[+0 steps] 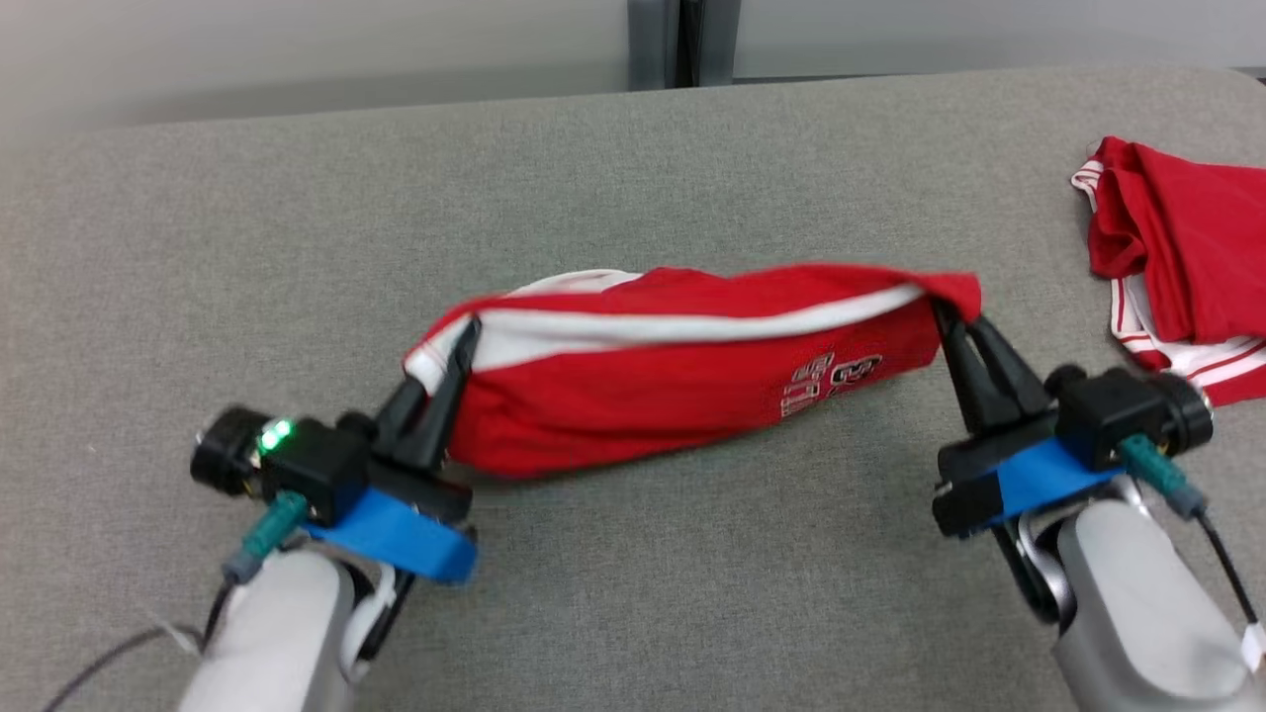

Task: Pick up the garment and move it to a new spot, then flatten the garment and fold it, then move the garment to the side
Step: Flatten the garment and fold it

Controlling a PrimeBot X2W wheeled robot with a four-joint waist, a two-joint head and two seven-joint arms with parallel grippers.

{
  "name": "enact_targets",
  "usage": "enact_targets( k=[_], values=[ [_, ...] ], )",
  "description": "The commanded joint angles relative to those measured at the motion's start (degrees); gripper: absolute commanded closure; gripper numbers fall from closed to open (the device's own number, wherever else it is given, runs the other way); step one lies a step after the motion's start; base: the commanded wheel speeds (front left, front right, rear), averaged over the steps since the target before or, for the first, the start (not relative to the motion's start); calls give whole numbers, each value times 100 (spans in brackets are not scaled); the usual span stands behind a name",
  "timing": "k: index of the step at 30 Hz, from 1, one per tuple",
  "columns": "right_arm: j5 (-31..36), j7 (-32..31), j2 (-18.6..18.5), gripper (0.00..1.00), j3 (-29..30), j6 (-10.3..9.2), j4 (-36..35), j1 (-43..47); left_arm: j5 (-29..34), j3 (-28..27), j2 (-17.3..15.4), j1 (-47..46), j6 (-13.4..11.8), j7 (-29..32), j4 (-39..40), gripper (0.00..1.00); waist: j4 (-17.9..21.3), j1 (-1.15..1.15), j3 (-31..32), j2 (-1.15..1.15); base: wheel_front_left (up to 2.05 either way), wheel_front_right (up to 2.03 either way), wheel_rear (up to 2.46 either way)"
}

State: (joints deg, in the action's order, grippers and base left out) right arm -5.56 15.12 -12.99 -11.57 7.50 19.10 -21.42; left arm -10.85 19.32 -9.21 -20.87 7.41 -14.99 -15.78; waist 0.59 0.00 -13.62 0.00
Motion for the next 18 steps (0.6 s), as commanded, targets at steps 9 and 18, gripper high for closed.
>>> enact_targets(
  k=[9,18],
  values=[
    [-184,-1,-59,100,-318,-3,508,-2711,-5,88,-716,-2846,9,-25,-194,100,181,0,-866,0,0,0,0],
    [-375,-43,83,100,-167,-3,1687,-5416,-169,476,-1043,-5437,3,-22,-886,100,428,0,-1452,0,0,0,0]
  ],
)
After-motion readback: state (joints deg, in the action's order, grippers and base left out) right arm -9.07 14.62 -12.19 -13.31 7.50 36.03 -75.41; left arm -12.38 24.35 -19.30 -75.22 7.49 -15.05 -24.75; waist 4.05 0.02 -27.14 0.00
